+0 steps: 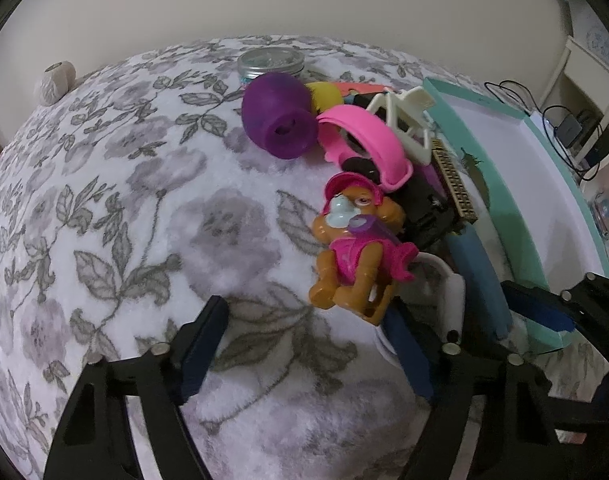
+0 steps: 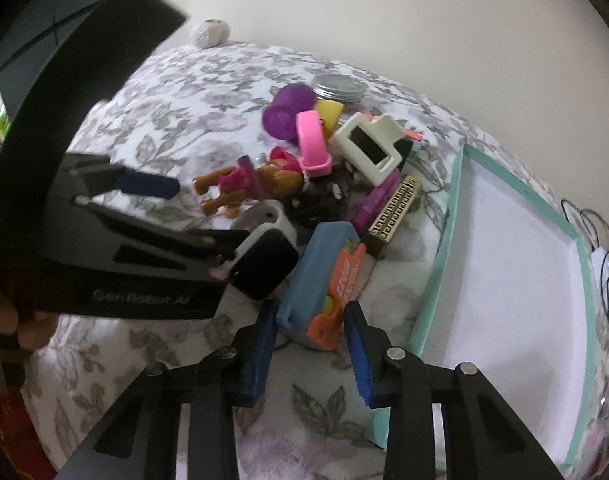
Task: Organize rigid objects
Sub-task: 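Grasp the blue-and-orange toy with the right tool while the left tool approaches the white smartwatch, then grasp the white smartwatch with the left tool, then carry the smartwatch and blue-and-orange toy over the teal-rimmed tray with both tools, then open both tools to release the smartwatch and toy inside the tray, then withdraw both tools from the tray back toward the toy pile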
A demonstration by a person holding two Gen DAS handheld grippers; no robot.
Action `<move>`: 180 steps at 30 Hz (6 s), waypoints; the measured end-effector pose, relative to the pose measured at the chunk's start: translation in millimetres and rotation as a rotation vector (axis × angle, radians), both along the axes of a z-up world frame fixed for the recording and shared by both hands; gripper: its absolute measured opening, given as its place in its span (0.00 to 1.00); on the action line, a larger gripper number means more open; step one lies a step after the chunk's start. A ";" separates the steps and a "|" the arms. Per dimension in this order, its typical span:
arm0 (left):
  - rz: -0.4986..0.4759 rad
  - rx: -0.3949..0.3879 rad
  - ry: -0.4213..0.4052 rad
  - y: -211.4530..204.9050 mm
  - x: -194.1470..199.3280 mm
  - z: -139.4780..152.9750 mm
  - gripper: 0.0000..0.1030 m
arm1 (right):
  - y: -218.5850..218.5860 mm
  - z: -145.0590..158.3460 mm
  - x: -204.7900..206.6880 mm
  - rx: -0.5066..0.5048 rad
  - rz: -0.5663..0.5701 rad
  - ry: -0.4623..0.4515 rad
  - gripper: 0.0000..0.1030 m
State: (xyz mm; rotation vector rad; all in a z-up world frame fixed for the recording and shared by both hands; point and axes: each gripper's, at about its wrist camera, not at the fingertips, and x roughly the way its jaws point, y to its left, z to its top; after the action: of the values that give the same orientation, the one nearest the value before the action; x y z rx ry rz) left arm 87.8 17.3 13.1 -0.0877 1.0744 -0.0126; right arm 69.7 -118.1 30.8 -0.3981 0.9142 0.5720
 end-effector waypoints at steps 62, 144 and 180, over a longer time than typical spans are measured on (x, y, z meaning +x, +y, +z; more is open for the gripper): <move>-0.070 -0.136 -0.050 -9.3 -33.1 8.0 0.07 | -33.1 -3.4 -16.9 0.204 -0.166 0.109 0.23; -0.082 -0.059 -0.125 -156.4 109.5 72.7 0.45 | -189.9 33.4 137.2 0.041 -0.530 0.037 0.47; 0.221 -0.058 -0.078 -50.4 13.2 97.4 0.98 | -138.1 108.2 44.5 0.082 -0.576 -0.015 1.00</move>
State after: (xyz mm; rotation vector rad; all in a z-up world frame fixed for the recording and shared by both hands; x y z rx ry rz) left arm 100.9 -33.2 110.5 -0.2558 0.9815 0.1508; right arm 114.3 -256.2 139.0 -0.0527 0.9346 0.0764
